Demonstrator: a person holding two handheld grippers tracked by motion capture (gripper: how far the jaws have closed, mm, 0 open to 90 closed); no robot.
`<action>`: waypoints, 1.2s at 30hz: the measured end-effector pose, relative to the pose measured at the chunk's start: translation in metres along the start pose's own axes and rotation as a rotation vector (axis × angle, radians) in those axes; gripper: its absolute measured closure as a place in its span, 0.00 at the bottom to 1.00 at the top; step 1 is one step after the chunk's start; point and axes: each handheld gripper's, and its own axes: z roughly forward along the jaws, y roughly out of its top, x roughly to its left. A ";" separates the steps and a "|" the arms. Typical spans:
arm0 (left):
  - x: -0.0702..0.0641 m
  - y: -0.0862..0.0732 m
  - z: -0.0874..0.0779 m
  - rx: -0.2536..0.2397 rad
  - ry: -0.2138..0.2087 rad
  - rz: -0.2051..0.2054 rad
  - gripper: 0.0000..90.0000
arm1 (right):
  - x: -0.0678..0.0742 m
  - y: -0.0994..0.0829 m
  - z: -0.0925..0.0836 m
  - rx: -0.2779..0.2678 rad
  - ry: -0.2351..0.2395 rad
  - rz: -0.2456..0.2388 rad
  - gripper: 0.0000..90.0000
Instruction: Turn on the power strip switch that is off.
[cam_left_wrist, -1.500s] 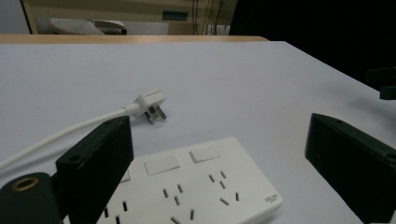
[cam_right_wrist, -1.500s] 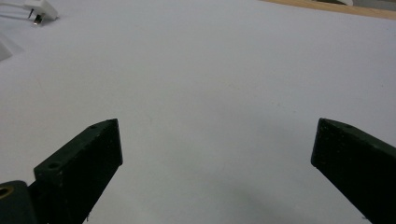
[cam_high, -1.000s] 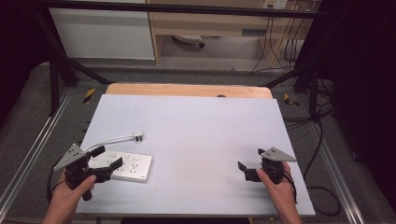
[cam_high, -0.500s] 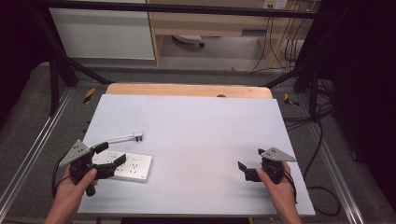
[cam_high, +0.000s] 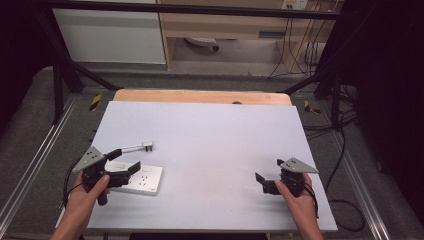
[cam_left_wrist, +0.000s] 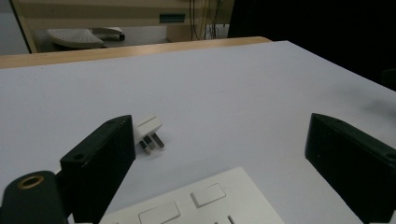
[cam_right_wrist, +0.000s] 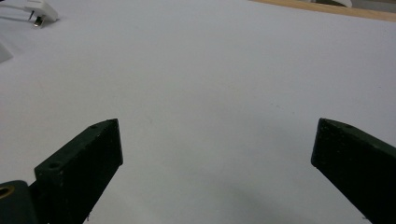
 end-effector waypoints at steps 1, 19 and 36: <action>0.000 0.000 0.001 0.002 0.001 0.000 0.10 | 0.000 0.000 0.000 0.000 -0.001 -0.001 0.03; -0.004 0.008 0.022 0.006 0.000 0.038 0.10 | -0.001 0.000 -0.001 -0.003 -0.003 0.005 0.03; -0.006 0.009 0.037 0.024 -0.017 0.027 0.07 | -0.002 0.000 -0.002 0.000 -0.003 0.006 0.03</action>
